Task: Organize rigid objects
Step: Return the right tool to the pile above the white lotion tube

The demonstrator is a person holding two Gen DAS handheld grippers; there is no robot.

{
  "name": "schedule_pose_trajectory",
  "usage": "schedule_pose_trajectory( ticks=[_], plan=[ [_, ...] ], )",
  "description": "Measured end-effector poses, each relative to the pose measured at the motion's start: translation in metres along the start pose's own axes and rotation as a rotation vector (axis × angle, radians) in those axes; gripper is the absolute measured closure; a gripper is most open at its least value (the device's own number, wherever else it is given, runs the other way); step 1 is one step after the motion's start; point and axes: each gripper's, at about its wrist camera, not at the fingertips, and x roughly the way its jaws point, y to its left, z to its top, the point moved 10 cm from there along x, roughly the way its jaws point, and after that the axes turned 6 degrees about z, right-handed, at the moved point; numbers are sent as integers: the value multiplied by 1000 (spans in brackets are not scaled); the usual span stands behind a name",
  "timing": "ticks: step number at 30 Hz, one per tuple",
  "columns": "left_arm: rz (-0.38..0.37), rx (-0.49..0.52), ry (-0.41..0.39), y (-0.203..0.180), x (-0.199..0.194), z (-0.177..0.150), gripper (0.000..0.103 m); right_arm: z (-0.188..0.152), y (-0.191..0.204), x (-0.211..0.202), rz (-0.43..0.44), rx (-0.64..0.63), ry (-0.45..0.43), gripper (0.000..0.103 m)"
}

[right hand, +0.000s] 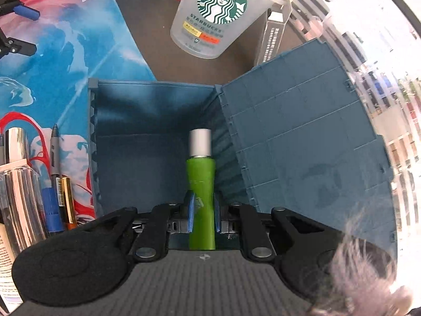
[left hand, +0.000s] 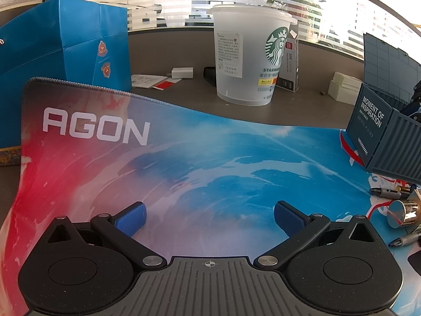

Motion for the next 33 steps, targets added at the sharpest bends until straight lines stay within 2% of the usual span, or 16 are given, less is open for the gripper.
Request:
schedule_pose_trajectory(
  ticks=[1, 5, 11, 18, 23, 30, 33],
  plan=[
    [1, 1, 0, 0, 0, 0, 0, 0, 0, -3, -6, 5, -8, 83],
    [-1, 0, 0, 0, 0, 0, 0, 2, -1, -18, -22, 17, -47, 82],
    [0, 0, 0, 0, 0, 0, 0, 1, 14, -61, -41, 62, -166, 76],
    [-1, -1, 0, 0, 0, 0, 0, -18, 79, -107, 79, 97, -312, 75],
    [0, -1, 0, 0, 0, 0, 0, -46, 129, -114, 133, 99, -297, 64],
    [-1, -1, 0, 1, 0, 0, 0, -79, 164, -100, 208, 168, -262, 63],
    [-1, -2, 0, 0, 0, 0, 0, -84, 172, -92, 232, 179, -261, 51]
  ],
)
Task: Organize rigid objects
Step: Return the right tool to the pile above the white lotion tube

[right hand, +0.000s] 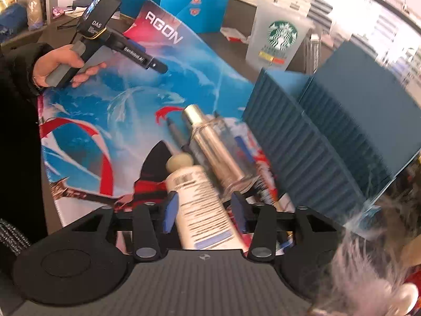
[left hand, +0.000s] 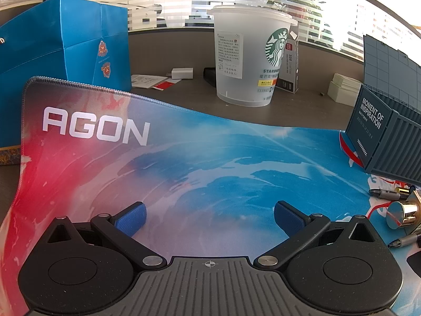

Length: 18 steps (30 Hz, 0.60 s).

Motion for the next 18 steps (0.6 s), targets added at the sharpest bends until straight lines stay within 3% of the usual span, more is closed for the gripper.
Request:
schedule_pose_trajectory(
  ticks=[1, 9, 14, 18],
  plan=[
    [0, 0, 0, 0, 0, 0, 0, -2, 2, 3, 5, -7, 3, 43],
    [0, 0, 0, 0, 0, 0, 0, -16, -5, 24, 22, 27, 4, 34],
    [0, -1, 0, 0, 0, 0, 0, -21, -9, 28, 62, 107, -39, 6],
    [0, 0, 0, 0, 0, 0, 0, -24, -6, 31, 95, 159, -68, 3]
  ],
)
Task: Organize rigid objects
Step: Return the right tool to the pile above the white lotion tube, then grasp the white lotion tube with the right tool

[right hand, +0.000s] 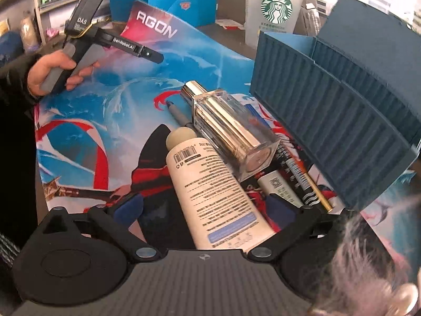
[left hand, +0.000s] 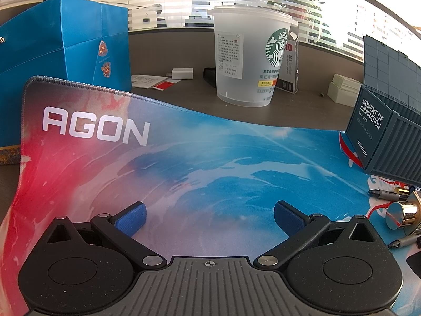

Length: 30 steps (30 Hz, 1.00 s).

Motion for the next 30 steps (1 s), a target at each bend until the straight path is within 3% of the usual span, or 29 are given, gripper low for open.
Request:
schedule_pose_trajectory(
  ticks=[6, 9, 10, 11, 20, 26, 30],
  plan=[
    [0, 0, 0, 0, 0, 0, 0, 3, 0, 1, -28, 27, -44, 8],
    [-1, -1, 0, 1, 0, 0, 0, 4, -1, -2, -42, 29, -85, 26],
    [-1, -1, 0, 0, 0, 0, 0, 5, -2, -4, -49, 31, -98, 41],
    [-1, -1, 0, 0, 0, 0, 0, 6, -2, -5, -50, 31, -101, 47],
    [-1, -1, 0, 0, 0, 0, 0, 9, 12, -4, -106, -51, -63, 58],
    [-1, -1, 0, 0, 0, 0, 0, 13, 23, -3, -164, -115, -16, 60],
    [-1, -1, 0, 1, 0, 0, 0, 16, 40, -3, -139, -149, -10, 60]
  ],
)
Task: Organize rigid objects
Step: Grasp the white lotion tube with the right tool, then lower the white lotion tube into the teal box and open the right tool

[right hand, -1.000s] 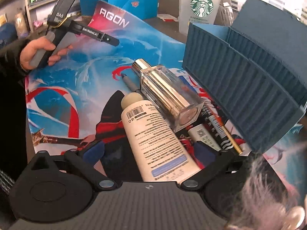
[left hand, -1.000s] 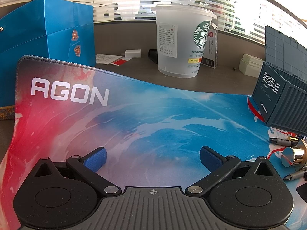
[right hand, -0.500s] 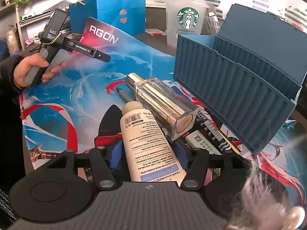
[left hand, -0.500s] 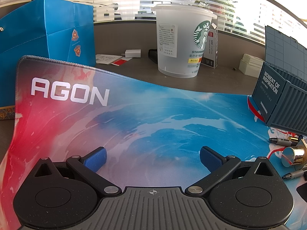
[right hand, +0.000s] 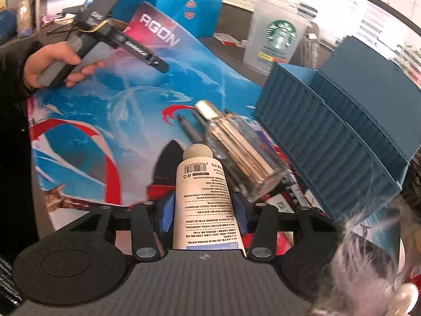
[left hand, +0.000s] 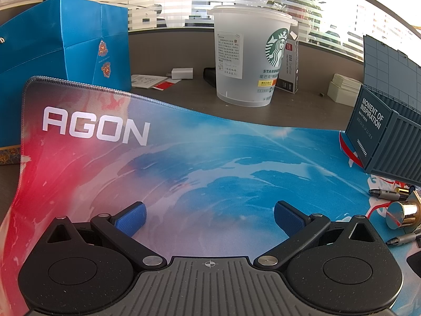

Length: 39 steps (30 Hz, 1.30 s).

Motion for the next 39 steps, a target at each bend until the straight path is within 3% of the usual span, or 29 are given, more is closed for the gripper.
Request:
schedule_pose_trajectory(
  ticks=[8, 16, 30, 39],
  plan=[
    [0, 4, 0, -1, 0, 0, 0, 29, 7, -13, 25, -55, -35, 60],
    [-1, 5, 0, -1, 0, 0, 0, 50, -13, -26, -17, -113, -13, 60],
    [0, 5, 0, -1, 0, 0, 0, 98, -96, -48, -137, -148, -29, 60],
    [0, 5, 0, -1, 0, 0, 0, 109, -141, -36, -156, -143, -5, 60]
  ],
)
